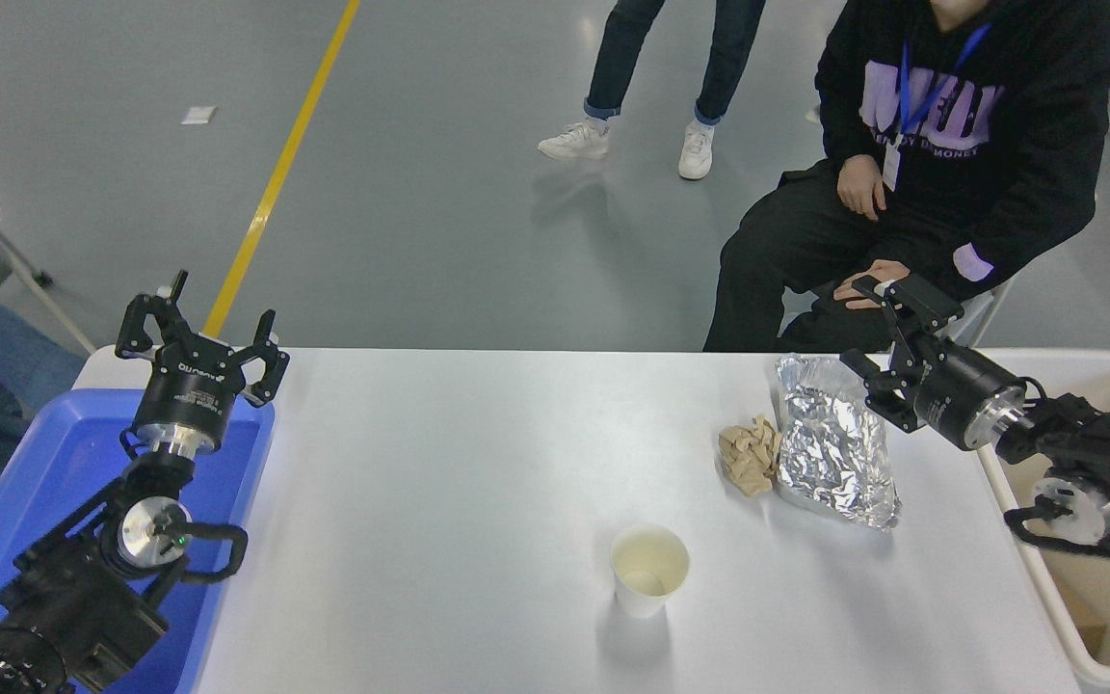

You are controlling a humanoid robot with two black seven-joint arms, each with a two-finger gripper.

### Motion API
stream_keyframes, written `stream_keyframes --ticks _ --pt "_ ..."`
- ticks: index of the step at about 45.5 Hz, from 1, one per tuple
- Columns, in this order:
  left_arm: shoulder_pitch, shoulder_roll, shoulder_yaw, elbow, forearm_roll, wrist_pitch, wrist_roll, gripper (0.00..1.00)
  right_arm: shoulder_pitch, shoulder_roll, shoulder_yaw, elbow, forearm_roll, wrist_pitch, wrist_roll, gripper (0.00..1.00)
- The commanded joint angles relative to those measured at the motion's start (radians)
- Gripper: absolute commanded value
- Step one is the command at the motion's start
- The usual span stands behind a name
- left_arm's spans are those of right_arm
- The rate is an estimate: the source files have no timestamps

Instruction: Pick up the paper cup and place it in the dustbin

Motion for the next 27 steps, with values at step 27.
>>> stream_keyframes --ticks 27 --pt "0.0 0.001 0.0 0.001 0.0 0.0 0.0 0.98 0.93 0.298 -0.537 0.352 -0.279 0.579 -0.44 1.0"
